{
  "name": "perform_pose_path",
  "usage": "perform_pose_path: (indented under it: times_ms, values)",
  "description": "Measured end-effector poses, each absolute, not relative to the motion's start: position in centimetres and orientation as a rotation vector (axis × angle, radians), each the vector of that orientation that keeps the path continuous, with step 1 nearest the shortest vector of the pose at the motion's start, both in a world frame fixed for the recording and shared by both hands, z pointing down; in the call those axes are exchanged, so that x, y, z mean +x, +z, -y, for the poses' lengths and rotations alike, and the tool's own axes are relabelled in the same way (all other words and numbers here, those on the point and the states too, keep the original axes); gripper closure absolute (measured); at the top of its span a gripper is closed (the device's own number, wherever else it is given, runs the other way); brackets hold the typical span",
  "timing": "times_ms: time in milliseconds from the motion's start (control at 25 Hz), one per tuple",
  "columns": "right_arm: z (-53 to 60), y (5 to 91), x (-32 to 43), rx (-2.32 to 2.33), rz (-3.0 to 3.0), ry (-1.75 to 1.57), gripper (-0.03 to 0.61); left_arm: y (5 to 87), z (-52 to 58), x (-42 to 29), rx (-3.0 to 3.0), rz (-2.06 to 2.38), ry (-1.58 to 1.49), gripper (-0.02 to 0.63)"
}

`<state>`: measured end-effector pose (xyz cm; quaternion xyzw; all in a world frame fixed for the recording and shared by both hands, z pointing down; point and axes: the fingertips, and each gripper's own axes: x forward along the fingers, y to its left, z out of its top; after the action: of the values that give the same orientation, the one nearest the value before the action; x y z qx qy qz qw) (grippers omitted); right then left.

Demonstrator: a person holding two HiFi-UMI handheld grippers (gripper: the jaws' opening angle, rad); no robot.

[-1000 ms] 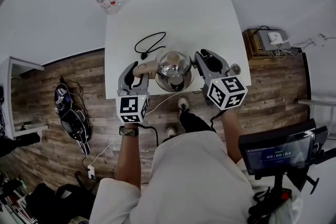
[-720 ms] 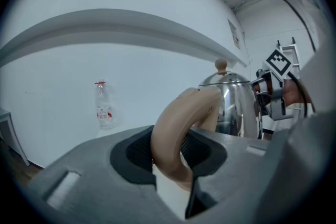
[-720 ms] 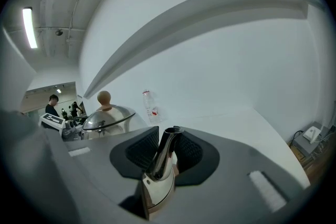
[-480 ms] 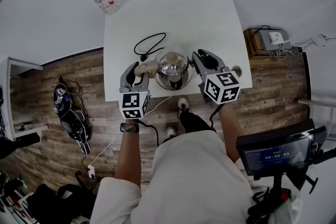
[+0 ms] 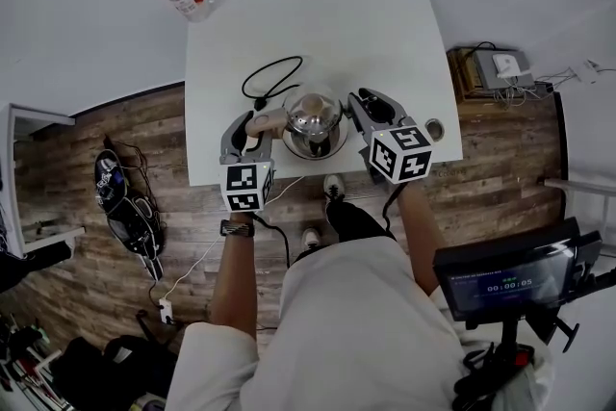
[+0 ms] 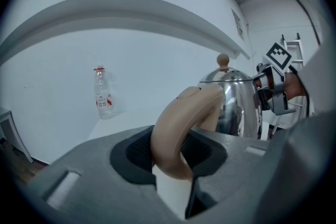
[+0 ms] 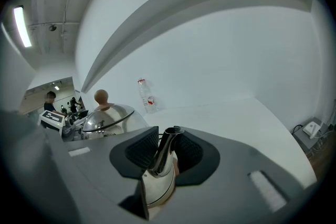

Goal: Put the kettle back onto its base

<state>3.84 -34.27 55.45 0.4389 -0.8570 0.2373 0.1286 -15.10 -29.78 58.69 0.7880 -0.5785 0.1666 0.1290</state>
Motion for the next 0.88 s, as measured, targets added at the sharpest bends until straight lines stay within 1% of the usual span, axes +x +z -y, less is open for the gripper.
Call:
perform_pose_path:
  times_ms: [880]
  values:
    - [34.90, 55.91, 3.63, 1.256, 2.486, 0.674, 0.485, 59.52, 30.22, -15.32, 2.282, 1.699, 0.505, 0.478]
